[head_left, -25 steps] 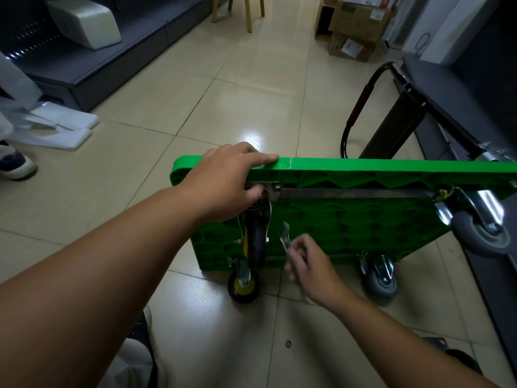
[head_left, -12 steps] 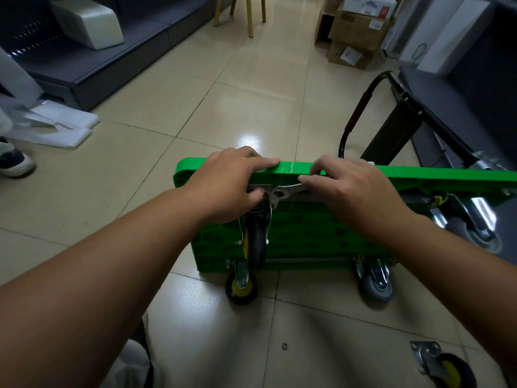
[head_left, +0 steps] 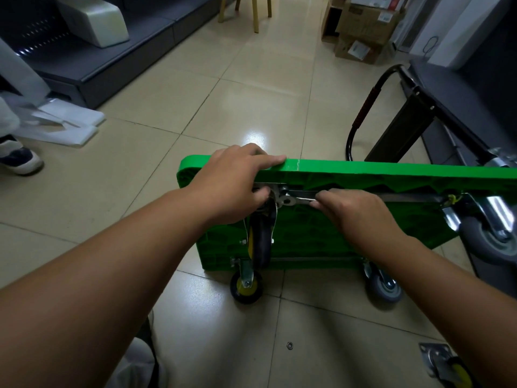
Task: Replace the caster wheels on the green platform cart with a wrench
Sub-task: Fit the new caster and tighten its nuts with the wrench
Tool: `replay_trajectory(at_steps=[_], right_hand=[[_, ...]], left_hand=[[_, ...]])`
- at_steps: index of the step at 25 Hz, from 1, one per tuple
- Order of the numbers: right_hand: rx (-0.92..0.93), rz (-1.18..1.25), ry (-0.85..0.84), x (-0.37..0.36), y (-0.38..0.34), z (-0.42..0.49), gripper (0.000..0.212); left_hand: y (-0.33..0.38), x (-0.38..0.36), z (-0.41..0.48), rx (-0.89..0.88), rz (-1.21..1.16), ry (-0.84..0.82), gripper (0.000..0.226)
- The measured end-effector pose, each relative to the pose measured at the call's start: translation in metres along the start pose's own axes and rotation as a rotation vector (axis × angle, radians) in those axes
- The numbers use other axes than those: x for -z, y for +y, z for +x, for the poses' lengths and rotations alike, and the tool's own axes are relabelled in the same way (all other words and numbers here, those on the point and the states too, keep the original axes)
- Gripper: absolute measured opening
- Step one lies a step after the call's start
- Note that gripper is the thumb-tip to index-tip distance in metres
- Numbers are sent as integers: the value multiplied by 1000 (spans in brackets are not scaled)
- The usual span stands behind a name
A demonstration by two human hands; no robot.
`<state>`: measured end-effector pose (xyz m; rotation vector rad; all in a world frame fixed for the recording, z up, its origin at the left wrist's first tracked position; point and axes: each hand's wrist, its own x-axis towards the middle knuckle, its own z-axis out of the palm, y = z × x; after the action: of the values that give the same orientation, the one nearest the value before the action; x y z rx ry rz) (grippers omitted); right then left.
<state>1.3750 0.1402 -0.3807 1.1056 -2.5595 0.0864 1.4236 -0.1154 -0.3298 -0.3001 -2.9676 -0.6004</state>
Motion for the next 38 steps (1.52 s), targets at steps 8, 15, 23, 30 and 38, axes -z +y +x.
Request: replay_trajectory(at_steps=[8, 15, 23, 30, 38], right_hand=[[-74, -1, 75, -6, 5, 9, 44], [-104, 45, 165, -21, 2, 2, 36], [-774, 1184, 84, -78, -87, 8, 36], [-759, 740, -152, -63, -50, -61, 19], [189, -47, 120, 45, 3, 4, 15]], left_hand=[[0, -1, 0, 1, 5, 14, 61], [-1, -2, 0, -12, 1, 25, 62], [-5, -4, -1, -33, 15, 31, 64], [-14, 2, 5, -56, -12, -27, 63], [-24, -2, -8, -114, 157, 44, 71]])
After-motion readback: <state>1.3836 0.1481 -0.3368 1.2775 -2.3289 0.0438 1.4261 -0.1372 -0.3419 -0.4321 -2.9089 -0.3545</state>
